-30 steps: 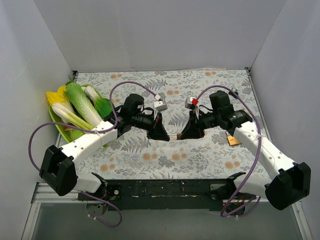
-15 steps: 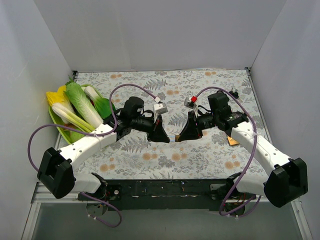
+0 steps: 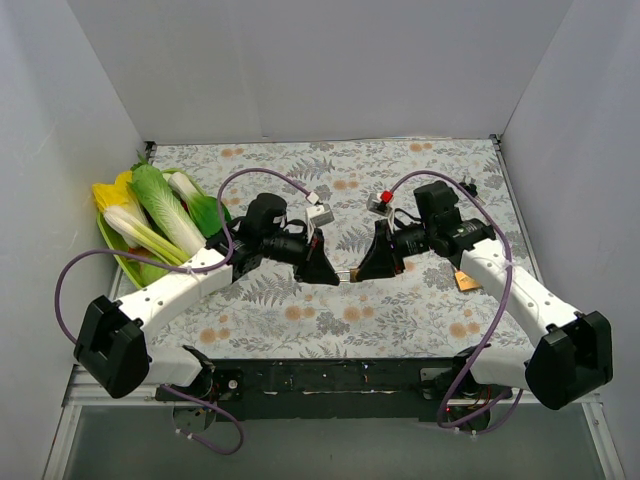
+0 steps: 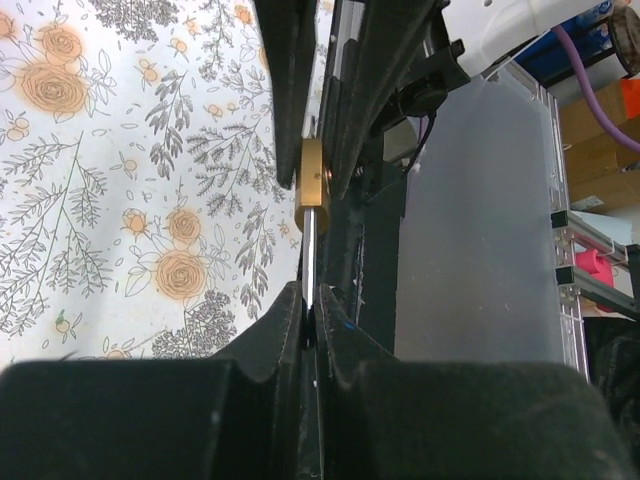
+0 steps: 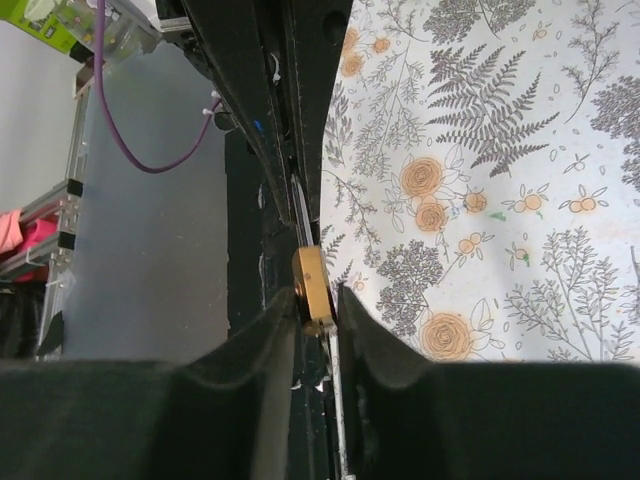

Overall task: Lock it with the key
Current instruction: Lock the lock.

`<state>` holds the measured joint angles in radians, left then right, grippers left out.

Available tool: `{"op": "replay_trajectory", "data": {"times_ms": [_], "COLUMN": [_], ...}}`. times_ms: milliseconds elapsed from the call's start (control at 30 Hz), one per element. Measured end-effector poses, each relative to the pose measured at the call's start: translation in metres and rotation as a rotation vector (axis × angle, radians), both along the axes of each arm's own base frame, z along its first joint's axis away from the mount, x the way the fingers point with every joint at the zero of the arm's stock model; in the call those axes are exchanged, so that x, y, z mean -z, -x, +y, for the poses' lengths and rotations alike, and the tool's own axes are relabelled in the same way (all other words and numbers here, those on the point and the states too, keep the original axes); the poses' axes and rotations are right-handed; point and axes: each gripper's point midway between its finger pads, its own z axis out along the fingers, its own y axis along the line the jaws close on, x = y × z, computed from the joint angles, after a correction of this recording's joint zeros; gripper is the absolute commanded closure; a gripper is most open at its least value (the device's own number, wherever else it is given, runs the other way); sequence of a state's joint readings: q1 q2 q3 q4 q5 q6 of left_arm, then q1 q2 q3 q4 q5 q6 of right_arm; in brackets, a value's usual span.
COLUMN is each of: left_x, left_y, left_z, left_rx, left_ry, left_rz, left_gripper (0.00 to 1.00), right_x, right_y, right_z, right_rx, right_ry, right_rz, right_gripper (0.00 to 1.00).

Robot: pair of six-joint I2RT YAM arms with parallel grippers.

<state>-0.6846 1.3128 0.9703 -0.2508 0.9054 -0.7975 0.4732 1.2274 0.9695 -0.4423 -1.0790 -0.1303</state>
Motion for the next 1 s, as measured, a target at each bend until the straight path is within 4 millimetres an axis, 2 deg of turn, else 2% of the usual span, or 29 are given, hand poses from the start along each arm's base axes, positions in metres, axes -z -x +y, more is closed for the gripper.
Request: {"op": "replay_trajectory", "data": {"times_ms": [33,133,300,400,633,867,1000], "left_x": [0.0,-0.005,-0.008,-0.009,-0.004,-0.001,-0.003], "left_y": [-0.001,-0.008,-0.014,-0.013,-0.012,-0.012,-0.01], "left_z": [0.001,0.002,0.014,0.018,0.018,0.015,0.013], "left_rx": [0.0,-0.004,-0.005,0.005,0.024,0.037,0.044], "left_ry": [0.002,0.026,0.021,0.019,0.011,0.01,0.016], "left_rz": [-0.003,-0.059,-0.149,-0.181,-0.187,-0.17,-0.167], "left_gripper": [1.0,1.0,1.0,1.0,1.0,1.0,1.0], "right_x": [-0.001,-0.009,-0.038,-0.043,-0.028,-0.01,-0.005], "right_y": [0.0,-0.006,-0.033,-0.038,-0.025,-0.007,-0.007], "right_z": [-0.001,-0.003,-0.024,-0.035,-0.036,-0.021,-0.017], "right_rx": [-0.004,-0.028,-0.001,-0.002,-0.057,-0.103,-0.102], "right_ry": [0.003,-0.001,0.02,0.047,0.097,0.125,0.144], "right_rz": [-0.004,-0.05,-0.219,-0.267,-0.216,-0.184,-0.188], "right_gripper": [0.46,0.39,0.4,0.43,0.46,0.5,0.52]}}
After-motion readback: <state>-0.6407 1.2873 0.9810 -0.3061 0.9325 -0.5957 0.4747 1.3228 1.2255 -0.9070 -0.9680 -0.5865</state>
